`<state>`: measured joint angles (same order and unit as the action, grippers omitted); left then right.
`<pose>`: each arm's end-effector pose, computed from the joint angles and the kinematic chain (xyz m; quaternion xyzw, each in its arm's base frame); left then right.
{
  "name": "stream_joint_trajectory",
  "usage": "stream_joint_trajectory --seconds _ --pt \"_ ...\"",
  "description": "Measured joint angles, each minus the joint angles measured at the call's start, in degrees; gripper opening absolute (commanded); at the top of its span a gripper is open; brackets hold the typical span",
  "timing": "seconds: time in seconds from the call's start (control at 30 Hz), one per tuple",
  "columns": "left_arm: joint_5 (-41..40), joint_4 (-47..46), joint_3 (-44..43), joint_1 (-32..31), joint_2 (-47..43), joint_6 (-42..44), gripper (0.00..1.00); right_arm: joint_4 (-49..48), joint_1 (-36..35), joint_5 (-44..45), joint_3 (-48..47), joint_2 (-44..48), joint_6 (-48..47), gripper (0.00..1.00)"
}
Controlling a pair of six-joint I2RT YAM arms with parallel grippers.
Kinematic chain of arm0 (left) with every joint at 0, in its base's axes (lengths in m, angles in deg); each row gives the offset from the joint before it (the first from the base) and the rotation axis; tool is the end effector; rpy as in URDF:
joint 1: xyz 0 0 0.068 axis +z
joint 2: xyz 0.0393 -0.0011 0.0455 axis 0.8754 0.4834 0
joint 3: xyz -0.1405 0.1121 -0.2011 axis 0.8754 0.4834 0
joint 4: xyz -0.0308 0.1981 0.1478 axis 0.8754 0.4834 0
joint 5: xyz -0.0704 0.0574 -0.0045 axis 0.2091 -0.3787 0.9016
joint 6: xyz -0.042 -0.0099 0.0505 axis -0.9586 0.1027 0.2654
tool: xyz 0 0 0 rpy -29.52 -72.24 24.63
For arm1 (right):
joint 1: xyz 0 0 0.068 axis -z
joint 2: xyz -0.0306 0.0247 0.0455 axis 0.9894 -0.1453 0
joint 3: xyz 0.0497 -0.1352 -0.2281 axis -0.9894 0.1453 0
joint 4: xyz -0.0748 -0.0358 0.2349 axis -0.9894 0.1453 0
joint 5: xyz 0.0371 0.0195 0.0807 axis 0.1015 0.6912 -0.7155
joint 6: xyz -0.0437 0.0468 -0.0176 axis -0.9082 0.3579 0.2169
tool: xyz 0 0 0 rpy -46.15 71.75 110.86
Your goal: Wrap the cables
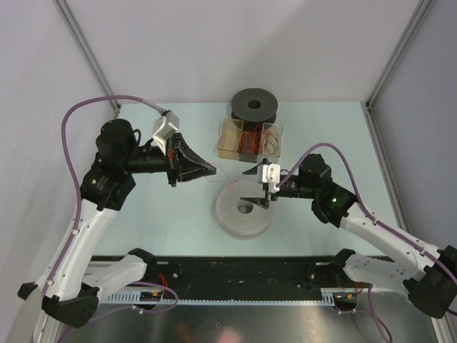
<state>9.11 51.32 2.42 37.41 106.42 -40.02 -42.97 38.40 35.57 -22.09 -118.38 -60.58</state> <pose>0.1404 -0.1120 0.4501 0.4137 0.5942 -0.5301 0.4413 0.1483 0.1823 0.3353 -0.5979 0.4534 0.3011 0.5885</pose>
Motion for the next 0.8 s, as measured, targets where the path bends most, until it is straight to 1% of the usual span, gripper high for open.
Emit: stream_joint_trajectory --seconds 0.17,0.23,0.27,0.37,0.43,0.47,0.5,0.57,0.63,0.73,0.8 --pt "0.68 0.0 0.0 -1.31 0.0 -0.02 0.0 -1.31 -0.59 -1.53 0.0 -3.02 -0.55 0.75" --pt "0.9 0.0 0.0 -1.86 0.0 -0.02 0.0 -2.1 -0.72 -1.95 0.0 -4.26 -0.79 0.69" --pt "0.94 0.0 0.0 -2.19 -0.02 -0.02 0.0 -2.69 -0.83 -2.14 0.0 -4.96 -0.92 0.62" --pt "1.05 0.0 0.0 -2.84 -0.04 -0.04 0.0 -4.81 -0.92 -2.58 0.0 -6.88 -0.79 0.33" --pt "1.05 0.0 0.0 -2.97 -0.07 -0.09 0.0 -6.01 -0.96 -2.8 0.0 -7.76 -0.63 0.15" --pt "1.01 0.0 0.0 -2.97 -0.07 -0.11 0.0 -6.58 -0.96 -2.97 -0.02 -8.11 -0.35 0.08" --pt "0.87 -0.02 0.0 -2.99 -0.07 -0.13 0.0 -6.99 -1.03 -3.17 -0.02 -8.35 0.04 0.04" --pt "0.31 0.0 0.0 -2.99 -0.11 -0.13 0.0 -7.26 -1.05 -3.58 -0.04 -8.44 0.94 0.01" --pt "-1.07 0.0 0.0 -3.04 -0.15 0.0 0.0 -7.32 -1.05 -4.15 -0.04 -8.26 1.92 0.0" --pt "-6.23 0.0 0.0 -3.04 -0.15 0.42 0.0 -5.97 -1.11 -4.96 -0.04 -7.43 2.86 0.0" --pt "-12.31 0.15 -0.31 -2.86 0.09 1.09 0.0 -3.8 -1.29 -5.49 -0.07 -6.29 3.17 0.0"
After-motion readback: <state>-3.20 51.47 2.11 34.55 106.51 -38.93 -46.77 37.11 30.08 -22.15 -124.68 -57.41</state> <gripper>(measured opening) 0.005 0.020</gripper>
